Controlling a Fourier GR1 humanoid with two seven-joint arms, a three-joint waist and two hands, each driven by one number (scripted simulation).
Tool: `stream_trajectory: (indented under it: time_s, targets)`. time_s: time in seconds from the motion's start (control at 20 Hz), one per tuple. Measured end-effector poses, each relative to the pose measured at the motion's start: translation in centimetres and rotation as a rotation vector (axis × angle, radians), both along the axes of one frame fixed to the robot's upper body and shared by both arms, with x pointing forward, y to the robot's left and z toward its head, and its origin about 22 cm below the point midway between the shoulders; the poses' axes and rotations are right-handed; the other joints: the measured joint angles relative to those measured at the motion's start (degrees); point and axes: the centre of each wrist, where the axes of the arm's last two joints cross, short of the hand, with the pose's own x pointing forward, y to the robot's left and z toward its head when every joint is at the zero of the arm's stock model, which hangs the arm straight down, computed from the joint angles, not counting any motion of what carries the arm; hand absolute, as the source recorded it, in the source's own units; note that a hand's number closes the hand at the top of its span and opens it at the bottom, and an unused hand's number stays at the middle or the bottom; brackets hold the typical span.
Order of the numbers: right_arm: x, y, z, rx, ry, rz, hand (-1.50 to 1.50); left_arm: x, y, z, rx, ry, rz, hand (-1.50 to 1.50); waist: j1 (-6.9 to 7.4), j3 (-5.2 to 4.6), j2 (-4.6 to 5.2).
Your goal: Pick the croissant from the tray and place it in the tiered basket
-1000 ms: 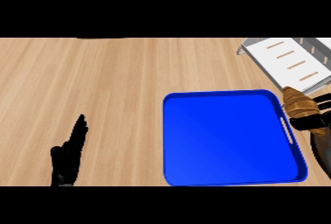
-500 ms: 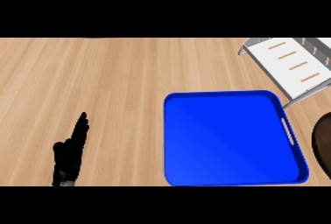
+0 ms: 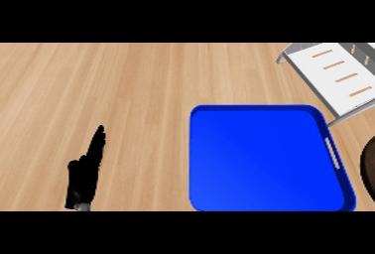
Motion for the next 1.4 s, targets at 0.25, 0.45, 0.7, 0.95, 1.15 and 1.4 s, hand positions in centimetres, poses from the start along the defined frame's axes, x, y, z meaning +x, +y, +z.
stream_trajectory:
  time_s: [0.25,0.45,0.7,0.95,1.15,1.4]
  targets:
    - [2.8,-1.7,2.0,0.027,0.015,-0.042,1.5,0.1,-0.1,-0.2,-0.007,-0.009,-0.012,0.0,0.65,0.03,0.16]
    - [5.4,-3.3,2.1,0.065,0.053,-0.073,1.5,0.1,-0.5,-0.2,-0.005,-0.016,-0.017,0.0,0.77,0.09,0.22]
    - [8.9,-5.3,1.5,0.106,0.102,-0.079,1.5,0.4,-0.2,-0.3,-0.004,-0.008,-0.017,0.0,0.87,0.16,0.29]
    - [11.9,-6.3,-0.9,0.129,0.151,-0.072,1.5,0.5,-0.4,-0.1,-0.001,-0.008,-0.017,0.0,0.9,0.19,0.31]
    - [13.7,-7.4,-2.8,0.14,0.185,-0.081,1.5,0.4,0.0,-0.3,-0.002,-0.02,-0.023,0.0,1.05,0.21,0.39]
    - [15.2,-8.6,-5.3,0.169,0.198,-0.109,1.5,0.5,0.2,0.1,-0.002,-0.018,-0.021,0.0,1.17,0.19,0.48]
